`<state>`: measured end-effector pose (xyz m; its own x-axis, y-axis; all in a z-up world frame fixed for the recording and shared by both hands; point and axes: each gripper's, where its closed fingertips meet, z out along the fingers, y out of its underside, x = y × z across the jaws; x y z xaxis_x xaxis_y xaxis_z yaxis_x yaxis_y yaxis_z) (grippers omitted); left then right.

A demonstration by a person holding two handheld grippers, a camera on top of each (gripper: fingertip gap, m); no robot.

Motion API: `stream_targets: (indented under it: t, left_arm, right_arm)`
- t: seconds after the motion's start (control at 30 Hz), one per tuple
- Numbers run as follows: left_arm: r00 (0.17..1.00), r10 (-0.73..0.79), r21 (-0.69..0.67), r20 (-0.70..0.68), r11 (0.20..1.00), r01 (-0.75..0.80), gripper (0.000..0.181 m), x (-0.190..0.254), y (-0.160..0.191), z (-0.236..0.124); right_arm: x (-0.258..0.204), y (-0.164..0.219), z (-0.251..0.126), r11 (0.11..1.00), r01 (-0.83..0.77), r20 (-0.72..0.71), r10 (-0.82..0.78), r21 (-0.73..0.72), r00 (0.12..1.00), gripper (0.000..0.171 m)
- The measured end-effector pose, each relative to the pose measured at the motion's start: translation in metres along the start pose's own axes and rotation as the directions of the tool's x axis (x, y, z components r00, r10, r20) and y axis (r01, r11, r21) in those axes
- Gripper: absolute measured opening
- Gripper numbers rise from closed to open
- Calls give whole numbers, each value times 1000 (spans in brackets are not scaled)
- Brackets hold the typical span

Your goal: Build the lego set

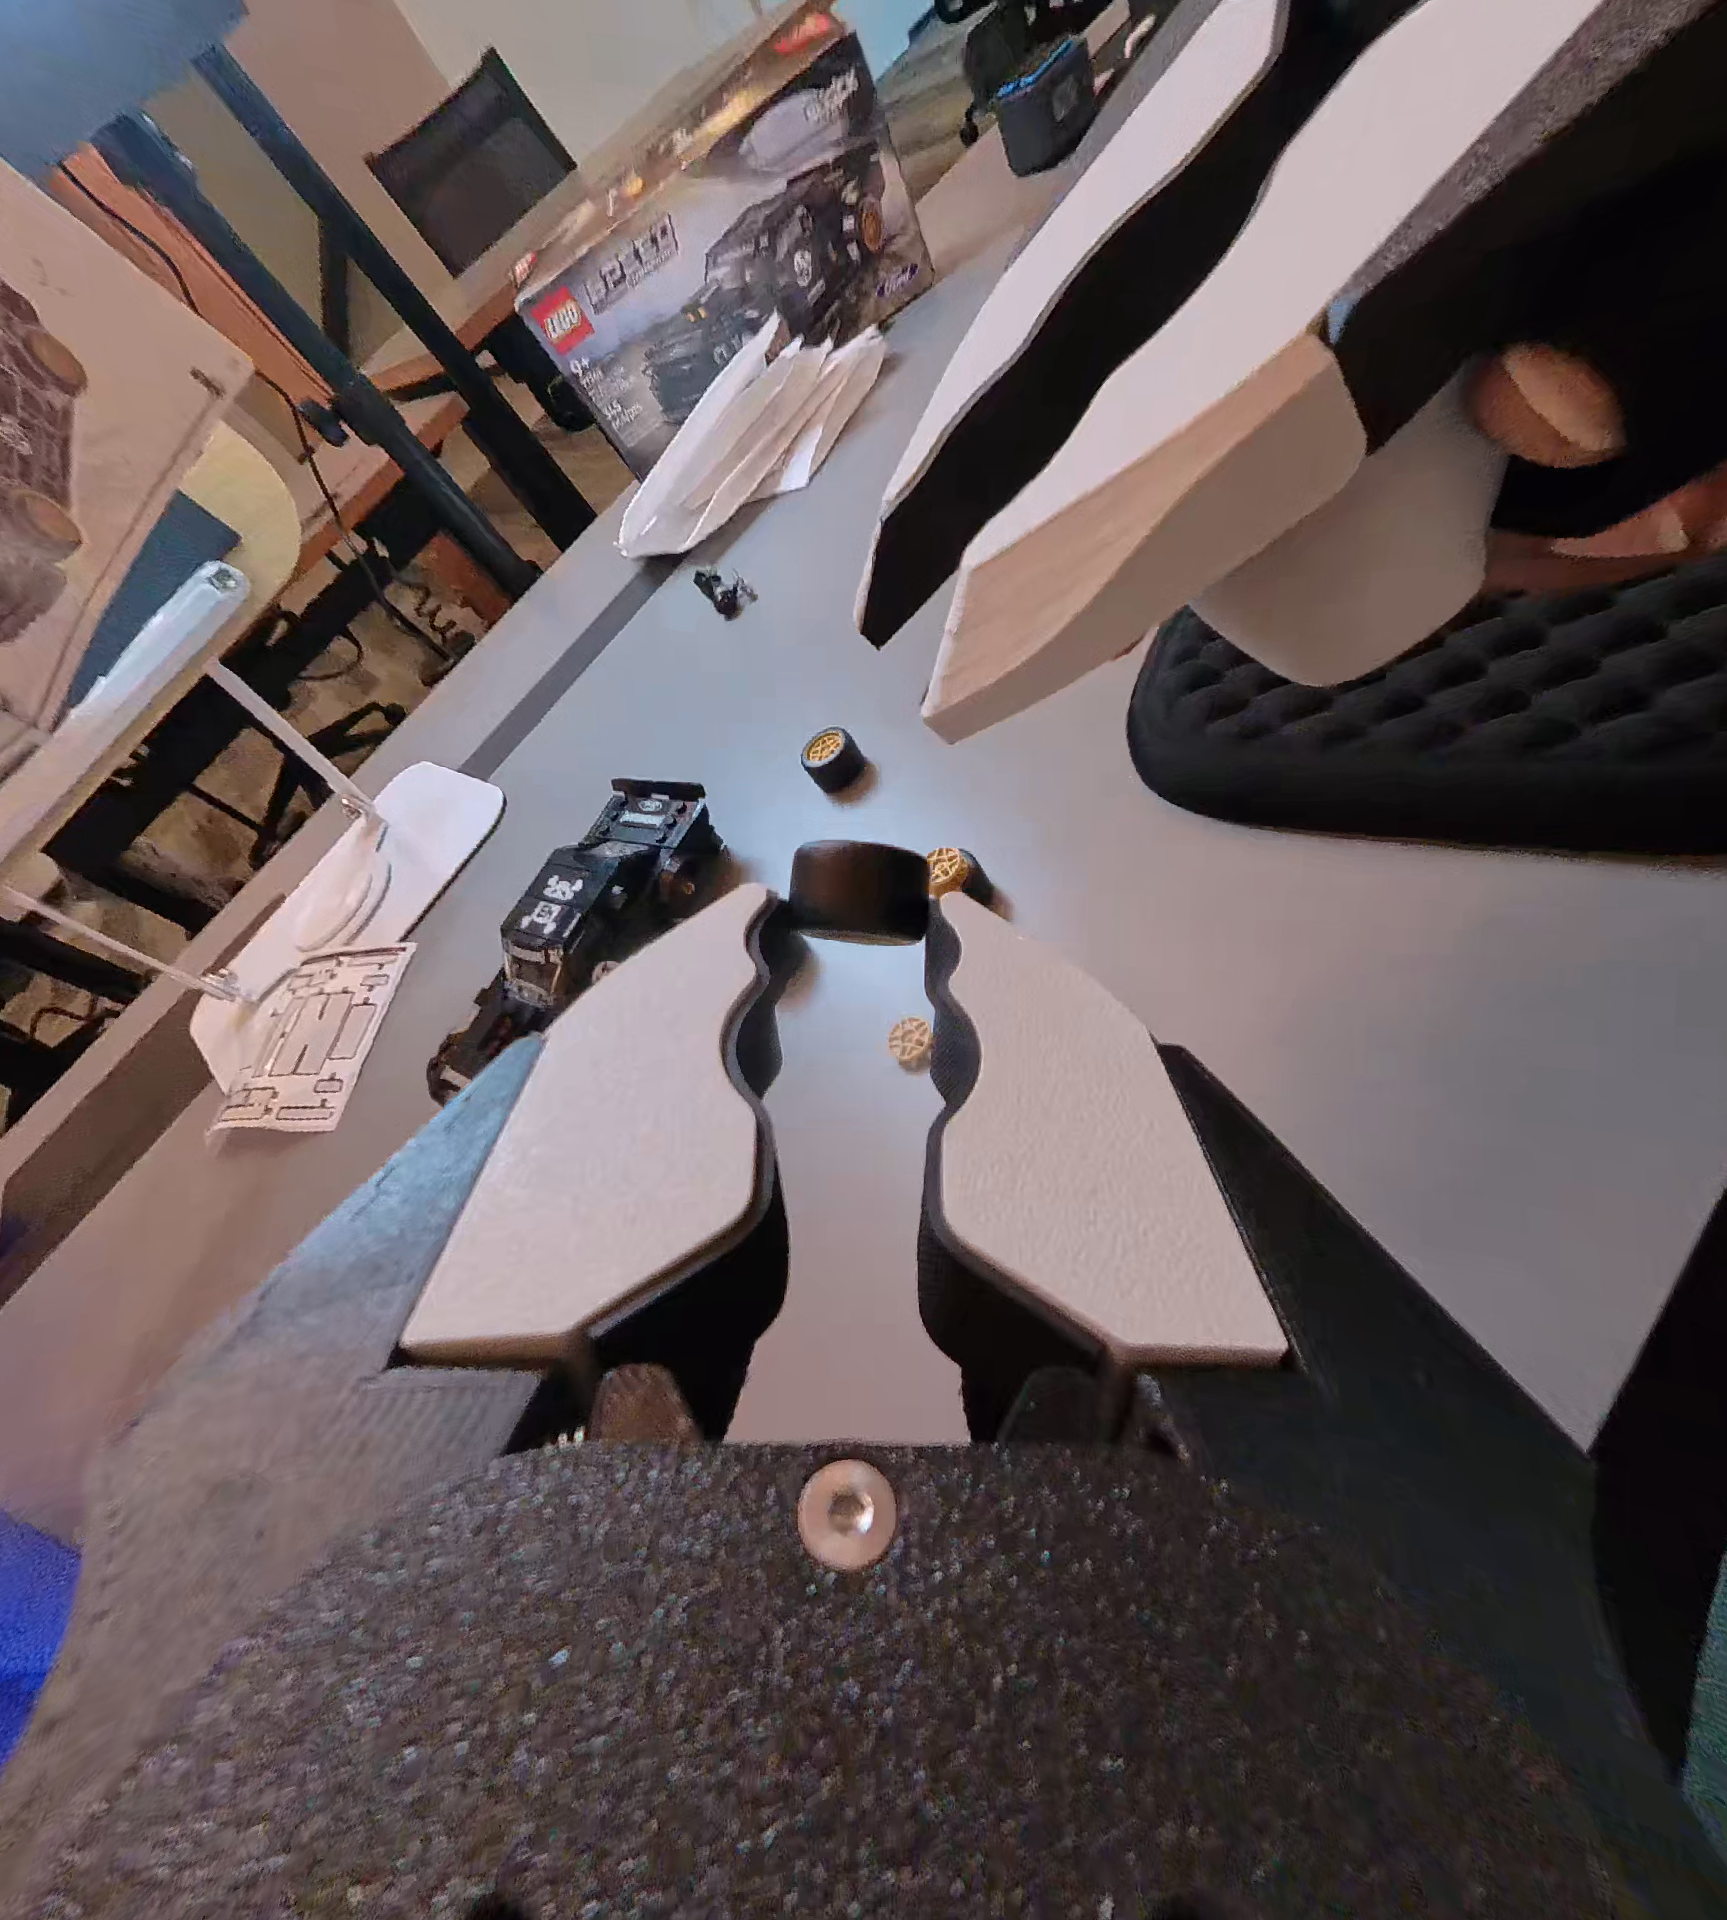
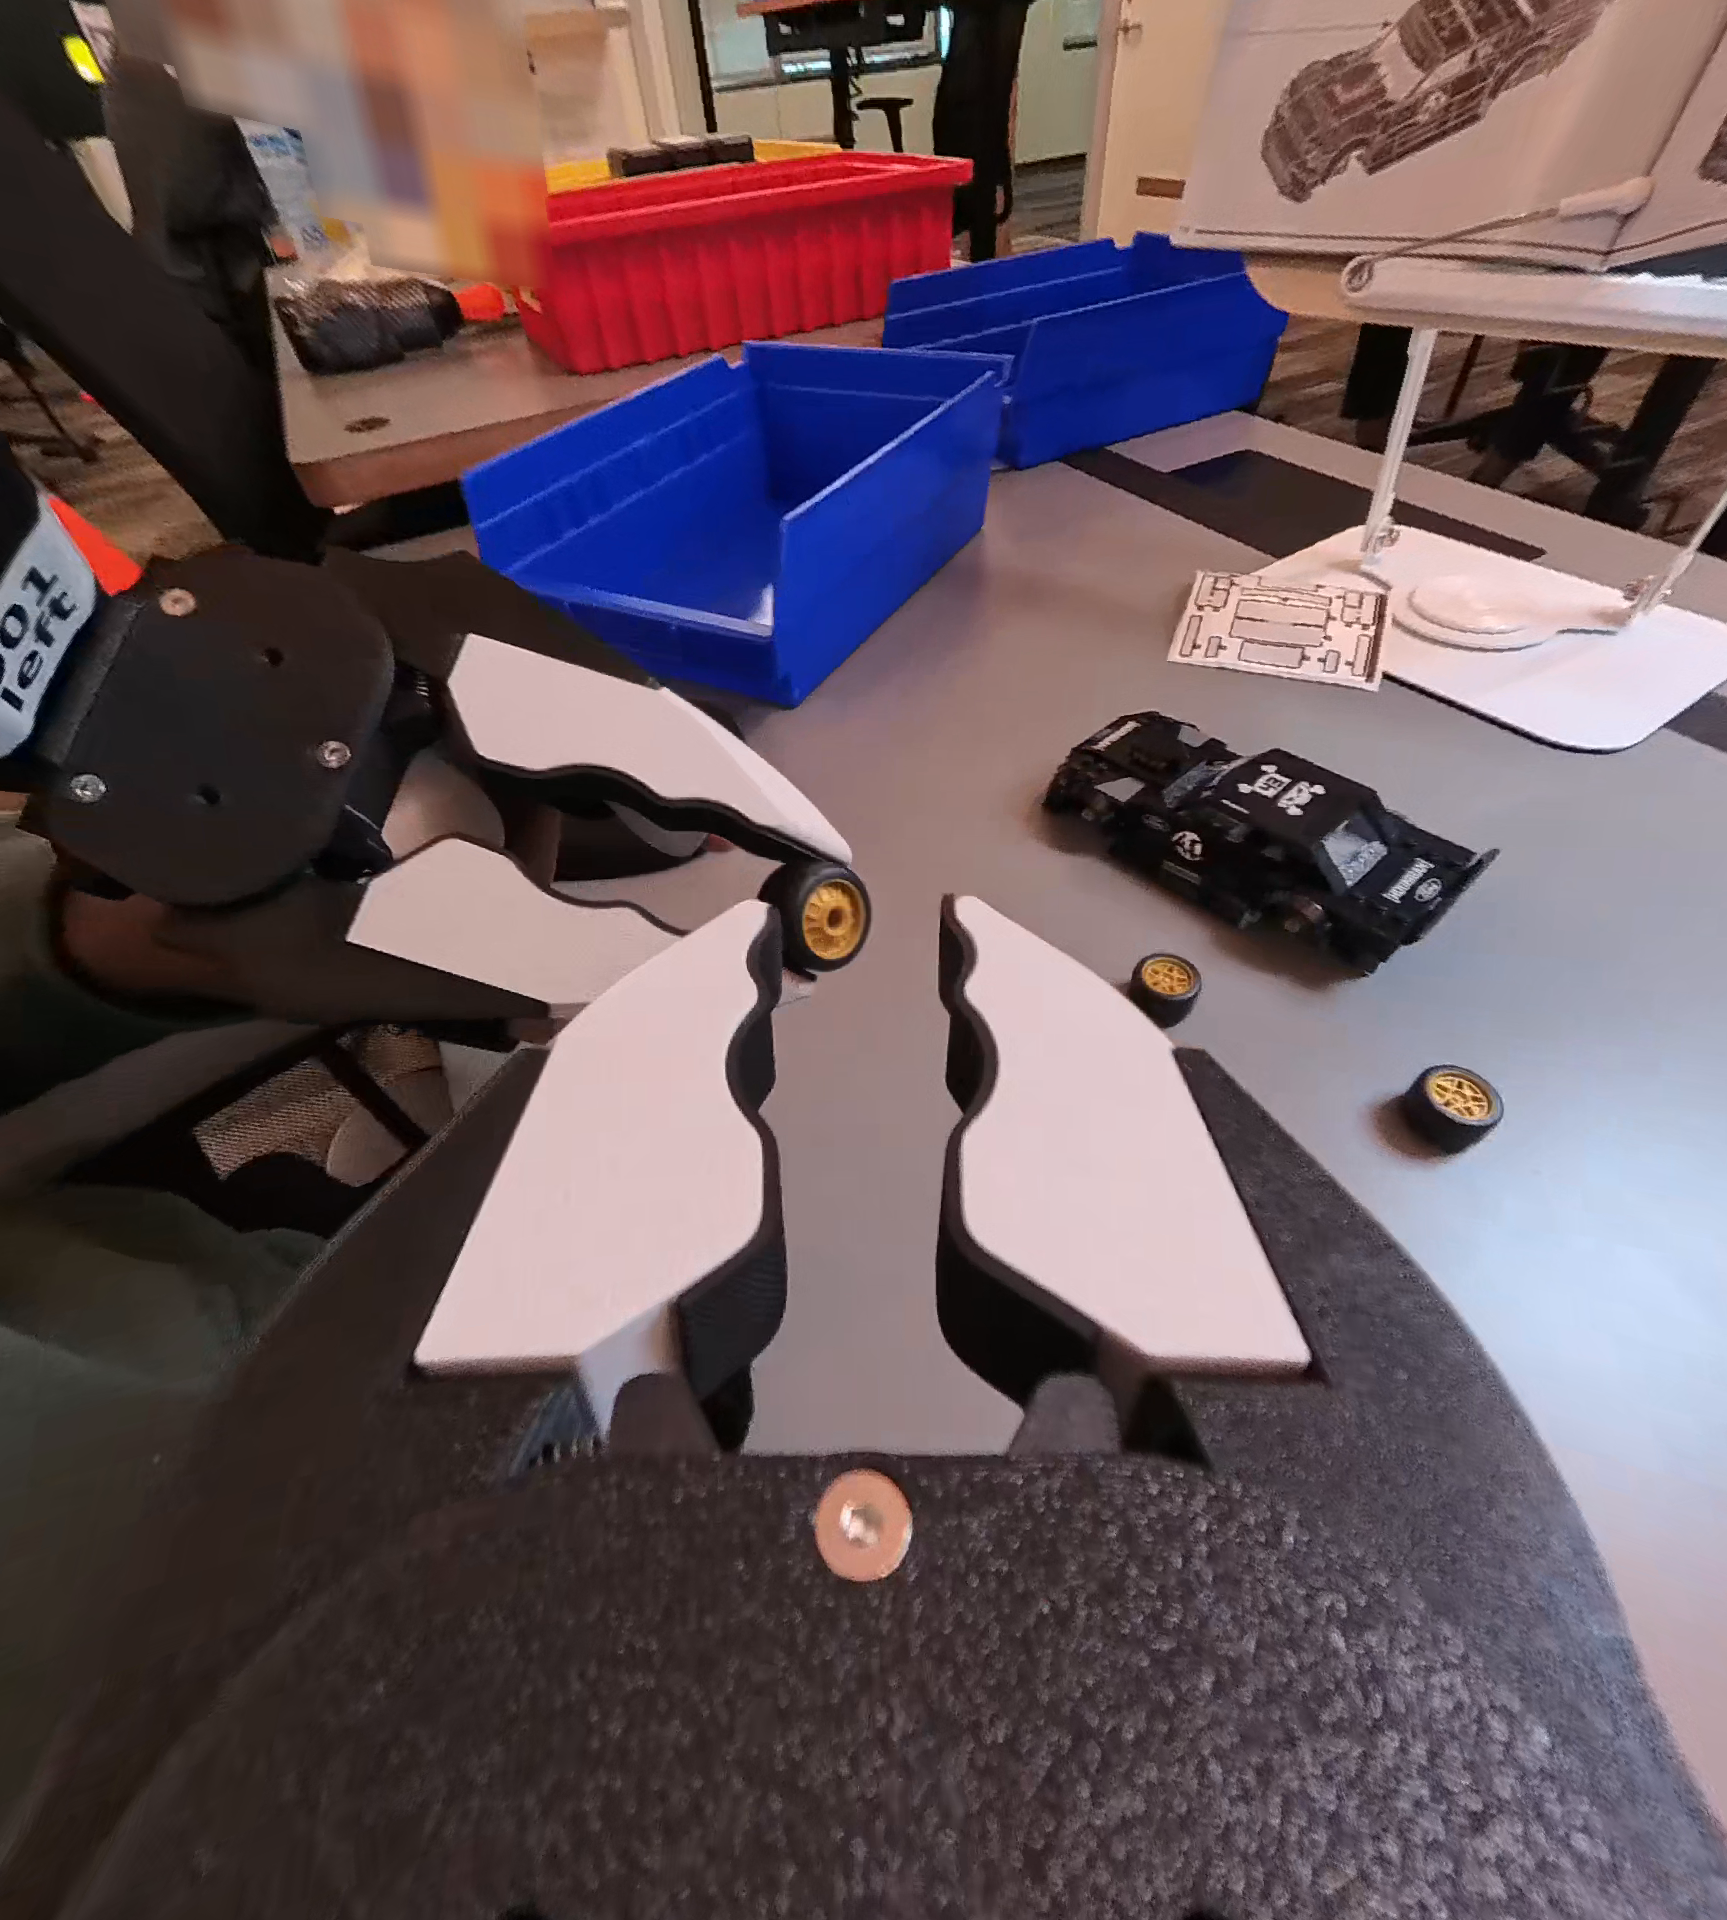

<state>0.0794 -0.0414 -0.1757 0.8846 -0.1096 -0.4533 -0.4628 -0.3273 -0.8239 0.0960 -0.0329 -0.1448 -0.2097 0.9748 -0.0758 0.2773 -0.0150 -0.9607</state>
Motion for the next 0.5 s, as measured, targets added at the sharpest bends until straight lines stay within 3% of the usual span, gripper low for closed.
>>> stream_targets:
  t: [0.2, 0.5]
  left_arm:
    - [999, -49, -46, -13, 998, 49, 25, -22, 26, 37]
    - [989, 133, -98, -69, 985, -140, 25, -44, 52, 52]
  right_arm:
    - [23, 15, 45, 992, -94, -60, 89, -81, 994, 28]
    - [44, 36, 94, 968, -185, -227, 144, -171, 963, 21]
